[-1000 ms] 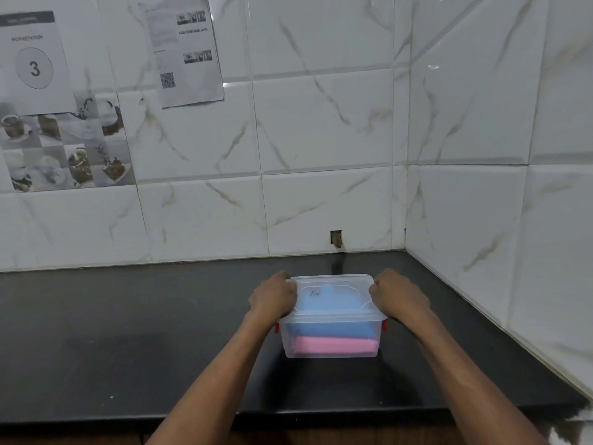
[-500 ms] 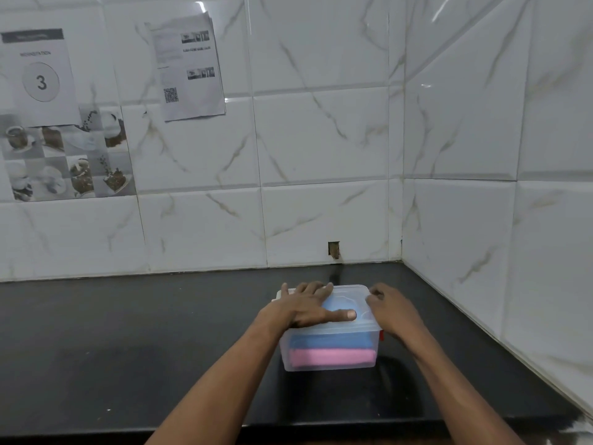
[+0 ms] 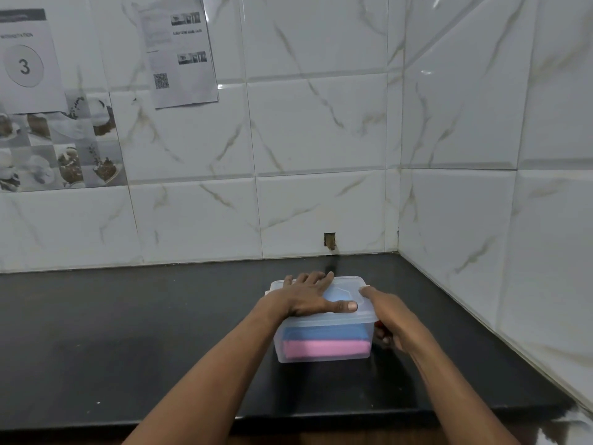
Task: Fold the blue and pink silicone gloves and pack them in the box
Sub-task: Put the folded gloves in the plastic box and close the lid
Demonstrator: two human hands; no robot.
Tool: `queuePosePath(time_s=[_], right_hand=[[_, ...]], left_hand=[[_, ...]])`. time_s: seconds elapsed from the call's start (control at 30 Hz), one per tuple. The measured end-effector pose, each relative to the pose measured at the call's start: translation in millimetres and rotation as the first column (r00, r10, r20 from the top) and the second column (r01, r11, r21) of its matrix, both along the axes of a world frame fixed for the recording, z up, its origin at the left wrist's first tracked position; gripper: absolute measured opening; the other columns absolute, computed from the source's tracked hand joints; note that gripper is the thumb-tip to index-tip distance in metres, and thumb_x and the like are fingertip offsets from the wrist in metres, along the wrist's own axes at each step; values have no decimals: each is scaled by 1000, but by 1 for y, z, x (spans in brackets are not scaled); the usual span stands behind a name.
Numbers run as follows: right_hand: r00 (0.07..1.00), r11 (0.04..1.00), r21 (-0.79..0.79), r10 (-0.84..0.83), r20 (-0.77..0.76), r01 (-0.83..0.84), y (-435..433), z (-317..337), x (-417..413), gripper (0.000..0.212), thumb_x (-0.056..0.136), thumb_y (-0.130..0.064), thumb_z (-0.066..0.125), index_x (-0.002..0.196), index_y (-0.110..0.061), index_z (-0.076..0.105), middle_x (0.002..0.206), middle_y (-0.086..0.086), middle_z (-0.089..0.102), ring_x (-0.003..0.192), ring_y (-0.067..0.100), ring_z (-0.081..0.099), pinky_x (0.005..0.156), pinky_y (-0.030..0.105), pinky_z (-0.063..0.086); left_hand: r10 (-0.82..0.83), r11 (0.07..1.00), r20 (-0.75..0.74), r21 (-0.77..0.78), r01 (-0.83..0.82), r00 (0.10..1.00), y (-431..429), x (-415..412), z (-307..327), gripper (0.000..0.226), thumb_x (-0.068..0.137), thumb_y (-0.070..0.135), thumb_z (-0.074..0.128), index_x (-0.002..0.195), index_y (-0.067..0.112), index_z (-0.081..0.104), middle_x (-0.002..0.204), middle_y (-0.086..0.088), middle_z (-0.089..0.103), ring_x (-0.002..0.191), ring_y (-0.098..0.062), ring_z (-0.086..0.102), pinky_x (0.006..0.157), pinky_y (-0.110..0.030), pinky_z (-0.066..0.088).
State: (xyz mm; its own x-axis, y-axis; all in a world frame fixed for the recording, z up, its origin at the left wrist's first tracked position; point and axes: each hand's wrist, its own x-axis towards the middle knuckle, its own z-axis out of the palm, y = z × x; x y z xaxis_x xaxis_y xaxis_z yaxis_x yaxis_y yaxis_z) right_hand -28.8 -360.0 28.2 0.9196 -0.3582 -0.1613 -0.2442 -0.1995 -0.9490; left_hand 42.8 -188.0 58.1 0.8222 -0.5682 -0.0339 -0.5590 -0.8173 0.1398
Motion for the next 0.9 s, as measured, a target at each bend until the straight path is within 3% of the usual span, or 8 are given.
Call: queuePosePath(time_s=[0.1, 0.27, 0.4, 0.57, 0.7, 0.8, 0.83, 0.9], right_hand=[[990, 963, -240, -95, 107, 119, 2, 5, 4, 34, 90, -42, 53, 77, -11, 55, 74, 6, 57, 59, 16, 50, 50, 26, 37], [997, 807, -586, -69, 27, 72, 8, 19, 10, 30, 96, -32, 41, 80, -9, 52, 84, 10, 60, 80, 25, 65, 66, 31, 51], [997, 547, -834, 17, -80, -77, 9, 25, 11, 24, 100, -17, 34, 106, -11, 57, 83, 4, 47, 75, 15, 55, 66, 27, 47], [992, 449, -886, 2, -124, -112, 12, 26, 17, 27, 99, -14, 42, 119, -6, 57, 101, 7, 59, 67, 12, 47, 53, 20, 35], [995, 498, -865, -35, -92, -63, 18, 24, 17, 30, 96, -13, 48, 124, -4, 54, 122, 12, 59, 103, 23, 60, 74, 26, 43], [992, 397, -918, 112, 64, 15, 19, 23, 18, 49, 96, -9, 45, 144, -8, 34, 149, 14, 38, 134, 30, 40, 108, 45, 34], [974, 335, -942, 217, 73, -4, 19, 24, 19, 52, 96, -8, 42, 147, -10, 31, 156, 12, 27, 142, 30, 29, 114, 49, 23], [929, 286, -952, 371, 0, -114, 19, 25, 22, 41, 100, -11, 37, 140, -11, 44, 150, 13, 40, 136, 28, 39, 116, 44, 20]], left_hand=[[8, 1000, 7, 0, -8, 1000, -1, -1, 0, 98, 80, 83, 32, 156, 28, 1, 164, 2, 3, 151, -26, 1, 118, -58, -5], [11, 1000, 15, 12, -11, 1000, -1, -1, 0, 98, 80, 84, 31, 156, 29, 1, 164, 2, 3, 151, -25, 1, 118, -57, -4], [4, 1000, 24, 27, -5, 1000, 0, 0, 0, 97, 81, 83, 30, 156, 29, 0, 164, 1, 3, 151, -26, 1, 118, -58, -4], [1, 1000, 34, 31, -2, 999, -1, 4, -3, 99, 79, 85, 29, 156, 30, 0, 164, 2, 3, 151, -26, 1, 118, -58, -4], [-3, 1000, 30, 20, 2, 1000, 0, 6, -3, 103, 75, 88, 26, 156, 29, 1, 164, 2, 5, 150, -26, 3, 118, -58, -4], [2, 1000, 26, -15, -2, 1000, 1, 4, -3, 94, 81, 83, 21, 156, 28, 10, 163, 1, 13, 149, -26, 10, 118, -57, -1], [6, 997, 10, -80, -5, 1000, 1, 2, -1, 86, 86, 78, 21, 155, 25, 19, 160, -2, 21, 148, -25, 17, 119, -55, 3], [37, 945, 23, -327, -28, 999, 4, -2, 5, 63, 98, 57, 32, 145, 15, 41, 150, -8, 41, 139, -26, 36, 115, -45, 19]])
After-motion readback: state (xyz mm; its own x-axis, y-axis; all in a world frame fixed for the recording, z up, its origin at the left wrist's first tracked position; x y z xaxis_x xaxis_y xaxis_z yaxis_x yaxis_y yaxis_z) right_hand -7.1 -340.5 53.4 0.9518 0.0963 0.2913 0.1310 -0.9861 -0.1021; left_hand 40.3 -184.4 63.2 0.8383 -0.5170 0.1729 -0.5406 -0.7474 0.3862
